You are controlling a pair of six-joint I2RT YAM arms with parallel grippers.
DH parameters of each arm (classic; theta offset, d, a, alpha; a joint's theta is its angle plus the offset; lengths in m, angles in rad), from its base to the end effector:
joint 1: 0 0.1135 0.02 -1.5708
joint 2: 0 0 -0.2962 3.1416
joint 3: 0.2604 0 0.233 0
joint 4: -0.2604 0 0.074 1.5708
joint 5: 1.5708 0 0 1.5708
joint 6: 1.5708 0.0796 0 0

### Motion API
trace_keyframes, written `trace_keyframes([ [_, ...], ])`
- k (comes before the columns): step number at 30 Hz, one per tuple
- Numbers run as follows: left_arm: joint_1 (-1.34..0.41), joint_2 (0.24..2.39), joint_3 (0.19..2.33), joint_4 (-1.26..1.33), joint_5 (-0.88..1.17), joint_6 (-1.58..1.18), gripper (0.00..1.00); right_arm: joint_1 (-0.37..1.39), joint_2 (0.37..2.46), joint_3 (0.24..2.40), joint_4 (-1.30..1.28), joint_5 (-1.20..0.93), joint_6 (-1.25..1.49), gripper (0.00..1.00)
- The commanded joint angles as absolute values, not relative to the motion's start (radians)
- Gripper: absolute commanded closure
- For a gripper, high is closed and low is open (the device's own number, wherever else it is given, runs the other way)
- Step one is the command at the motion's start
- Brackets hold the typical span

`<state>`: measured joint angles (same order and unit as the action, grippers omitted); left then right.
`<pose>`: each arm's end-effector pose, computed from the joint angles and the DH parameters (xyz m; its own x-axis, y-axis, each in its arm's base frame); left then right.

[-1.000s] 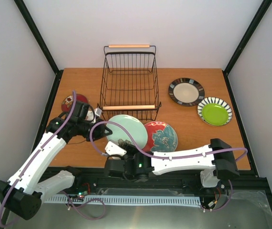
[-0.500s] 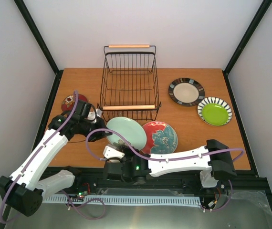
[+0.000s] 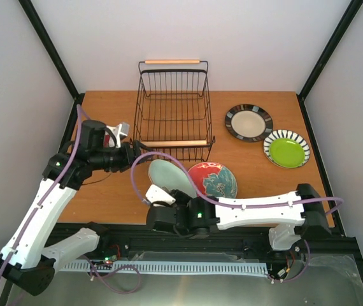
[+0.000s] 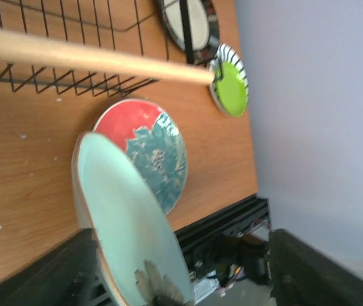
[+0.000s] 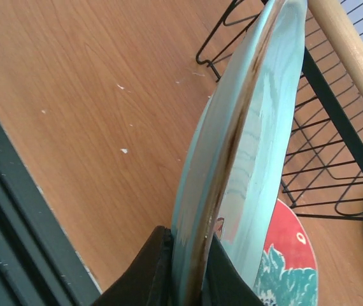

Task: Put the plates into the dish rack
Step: Insert the plate into the dish rack.

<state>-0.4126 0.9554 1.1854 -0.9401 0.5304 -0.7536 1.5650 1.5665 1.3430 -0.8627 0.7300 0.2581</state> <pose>0.1329 -0.1021 0.3721 -0.9126 -0.2448 -0.3273 0.0999 0.6430 -0.7594 0.0549 0.3134 0.3003 -0.1947 -0.7751 -0.6010 -0.7174 0.5304 -0.4516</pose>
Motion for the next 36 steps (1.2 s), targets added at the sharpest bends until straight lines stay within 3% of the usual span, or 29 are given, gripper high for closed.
trace_keyframes([
  [1, -0.417, 0.959, 1.302, -0.924, 0.437, -0.73, 0.2, 1.56, 1.457, 1.392, -0.813, 0.725, 0.285, 0.97],
  [3, -0.417, 0.965, 1.367, -0.954, 0.356, -0.724, 0.19, 1.542, 1.433, 1.428, -0.796, 0.688, 0.286, 0.97],
  [6, -0.414, 0.98, 1.483, -1.011, 0.215, -0.711, 0.01, 1.47, 1.417, 1.519, -0.769, 0.621, 0.28, 0.97],
  [11, -0.391, 1.08, 1.584, -1.082, 0.13, -0.642, 0.0, 1.238, 1.514, 1.753, -0.743, 0.399, 0.25, 0.97],
  [19, -0.176, 1.179, 1.53, -1.001, 0.263, -0.552, 0.0, 0.921, 1.986, 2.538, -0.931, 0.083, 0.281, 0.97],
  [21, -0.151, 1.201, 1.492, -0.952, 0.284, -0.542, 0.0, 0.851, 2.083, 2.652, -0.927, 0.001, 0.327, 0.97],
  [28, -0.027, 1.276, 1.374, -0.78, 0.357, -0.538, 0.0, 0.698, 2.143, 2.55, -0.692, -0.173, 0.413, 0.97],
  [36, -0.021, 1.445, 1.401, -0.622, 0.46, -0.461, 0.04, 0.549, 2.207, 2.547, -0.597, -0.258, 0.406, 0.97],
])
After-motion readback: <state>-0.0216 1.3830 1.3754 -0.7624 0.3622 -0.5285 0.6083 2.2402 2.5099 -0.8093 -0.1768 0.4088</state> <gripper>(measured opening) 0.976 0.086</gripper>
